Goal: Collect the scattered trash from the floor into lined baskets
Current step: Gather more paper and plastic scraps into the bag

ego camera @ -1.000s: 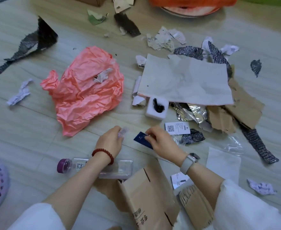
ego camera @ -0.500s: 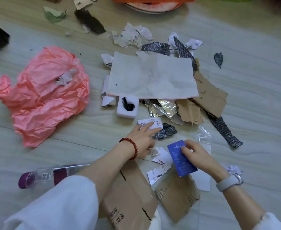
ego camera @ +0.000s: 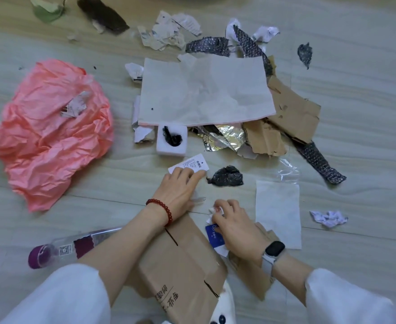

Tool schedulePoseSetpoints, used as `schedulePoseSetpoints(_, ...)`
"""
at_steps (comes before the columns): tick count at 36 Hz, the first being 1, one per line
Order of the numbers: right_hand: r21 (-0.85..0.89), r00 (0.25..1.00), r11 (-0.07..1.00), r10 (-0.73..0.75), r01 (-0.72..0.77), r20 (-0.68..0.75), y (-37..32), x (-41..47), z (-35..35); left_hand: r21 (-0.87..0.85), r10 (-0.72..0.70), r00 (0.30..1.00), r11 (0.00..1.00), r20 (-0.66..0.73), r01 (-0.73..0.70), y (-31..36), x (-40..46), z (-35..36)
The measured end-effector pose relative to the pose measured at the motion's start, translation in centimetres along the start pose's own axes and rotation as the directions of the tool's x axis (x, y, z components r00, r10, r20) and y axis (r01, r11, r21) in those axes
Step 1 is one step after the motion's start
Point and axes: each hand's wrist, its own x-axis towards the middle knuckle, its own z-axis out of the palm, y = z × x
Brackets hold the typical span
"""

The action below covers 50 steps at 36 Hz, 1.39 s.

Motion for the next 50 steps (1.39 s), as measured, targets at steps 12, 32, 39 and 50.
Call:
schedulePoseSetpoints(12,0.475,0.985,0.864,0.17,-0.168,0.04,0.6,-0.5,-0.6,-0.226,-0.302,0.943,0.937,-0.14,0.266,-0.7,-0.5,0.8)
schedulePoseSetpoints(32,0.603,0.929,0.746,0.37,-0.282,-0.023,4.8,1.8,-5.0,-0.083,-0.245,0.948,0.96,0.203,0.267,-1.6,0.4,-1.4)
schedulePoseSetpoints(39,0.492,0.955,0.841,0.29,-0.224,-0.062,4.4,4.0,-5.7,0.029,-0.289,0.948,0.957,0.134,0.288,-1.0,0.7,-0.9)
schedulePoseSetpoints(50,0.447,0.948,0.848,0.319,-0.283,-0.005,3.2,6.2,-5.2,-0.276,-0.429,0.902,0.864,0.035,0.422,-1.3,-1.7,-2.5)
